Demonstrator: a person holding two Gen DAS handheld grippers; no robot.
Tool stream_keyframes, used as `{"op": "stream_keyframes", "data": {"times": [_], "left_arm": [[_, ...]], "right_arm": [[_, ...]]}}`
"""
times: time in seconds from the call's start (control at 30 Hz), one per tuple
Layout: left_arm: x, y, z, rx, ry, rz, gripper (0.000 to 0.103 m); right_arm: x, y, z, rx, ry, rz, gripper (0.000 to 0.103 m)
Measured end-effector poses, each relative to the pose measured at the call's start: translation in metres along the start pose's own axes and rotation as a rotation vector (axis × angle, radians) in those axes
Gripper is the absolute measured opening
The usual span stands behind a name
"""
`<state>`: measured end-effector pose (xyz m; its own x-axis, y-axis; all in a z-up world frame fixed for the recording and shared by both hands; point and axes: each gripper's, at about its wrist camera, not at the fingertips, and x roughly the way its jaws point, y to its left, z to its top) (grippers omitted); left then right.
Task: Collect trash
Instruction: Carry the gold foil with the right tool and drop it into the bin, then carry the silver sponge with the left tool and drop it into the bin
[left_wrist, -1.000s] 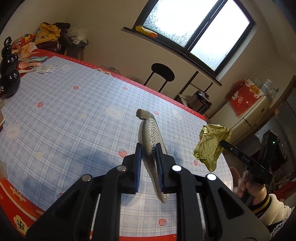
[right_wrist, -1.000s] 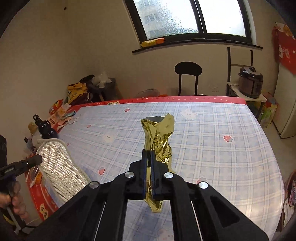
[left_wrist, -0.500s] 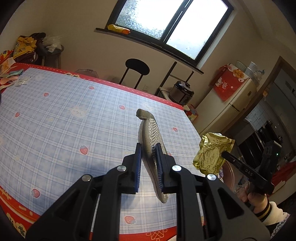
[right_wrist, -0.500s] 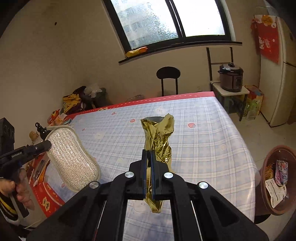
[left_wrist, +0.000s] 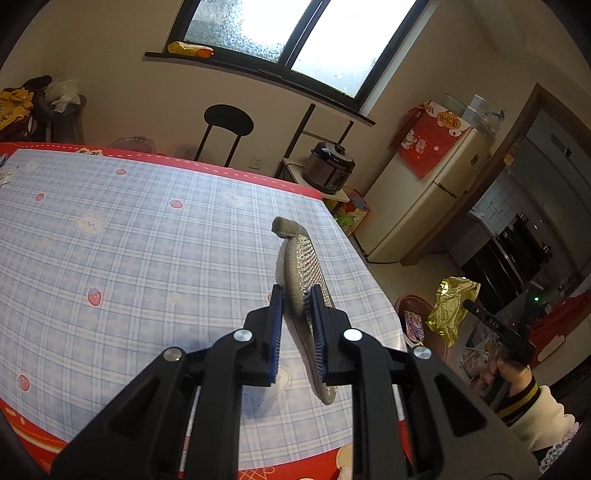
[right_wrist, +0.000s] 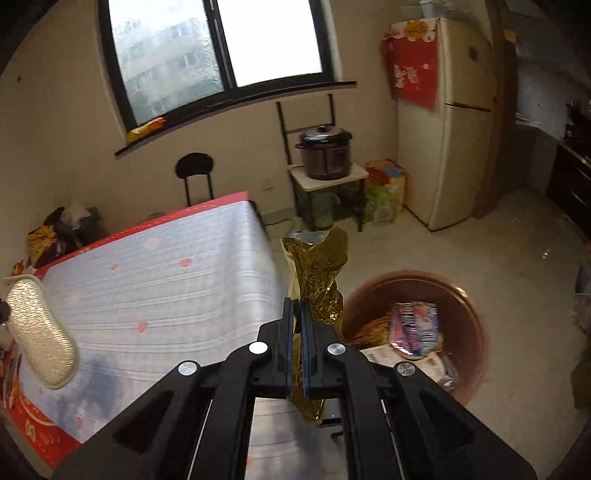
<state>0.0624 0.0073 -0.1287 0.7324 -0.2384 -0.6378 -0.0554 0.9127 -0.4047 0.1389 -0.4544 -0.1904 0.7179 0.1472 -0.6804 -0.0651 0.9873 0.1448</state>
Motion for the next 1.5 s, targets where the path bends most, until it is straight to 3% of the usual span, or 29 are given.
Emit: {"op": "stream_keyframes", "data": {"times": [0.17,0.2,0.23,0.27,0.4,0.53,0.7,0.97,1.2,1.4,1.5], "left_arm": [[0.01,-0.009,-0.007,0.001,0.018,-0.001,0.018],[0.012,-0.011,-0.008,0.003,0.021,-0.001,0.018],[0.013,-0.012,-0.008,0.006,0.022,-0.001,0.018],[0.013,-0.014,-0.007,0.009,0.023,-0.001,0.018],[0.015,-0.016,-0.004,0.022,0.023,-0.01,0.018],[0.021,-0.023,0.0,0.043,0.029,-0.035,0.018],[0.036,-0.046,0.005,0.089,0.051,-0.087,0.018],[0.08,-0.105,0.012,0.169,0.101,-0.216,0.018],[0.144,-0.185,0.0,0.259,0.172,-0.343,0.018],[0.199,-0.262,-0.015,0.323,0.2,-0.42,0.018],[0.223,-0.3,-0.018,0.36,0.197,-0.472,0.024]], "right_arm": [[0.032,-0.056,0.005,0.011,0.066,-0.144,0.009],[0.038,-0.061,0.006,0.007,0.091,-0.155,0.022],[0.042,-0.064,0.007,0.003,0.101,-0.173,0.049],[0.043,-0.066,0.007,-0.001,0.098,-0.198,0.06],[0.039,-0.07,0.01,0.014,0.08,-0.217,0.084],[0.025,-0.069,0.01,0.063,0.048,-0.216,0.097],[0.004,-0.064,0.011,0.095,0.042,-0.269,0.098],[-0.056,-0.071,-0.005,0.165,0.0,-0.285,0.098],[-0.102,-0.09,-0.024,0.214,-0.028,-0.265,0.098],[-0.124,-0.116,-0.036,0.217,0.0,-0.3,0.098],[-0.132,-0.131,-0.043,0.222,0.009,-0.321,0.098]]}}
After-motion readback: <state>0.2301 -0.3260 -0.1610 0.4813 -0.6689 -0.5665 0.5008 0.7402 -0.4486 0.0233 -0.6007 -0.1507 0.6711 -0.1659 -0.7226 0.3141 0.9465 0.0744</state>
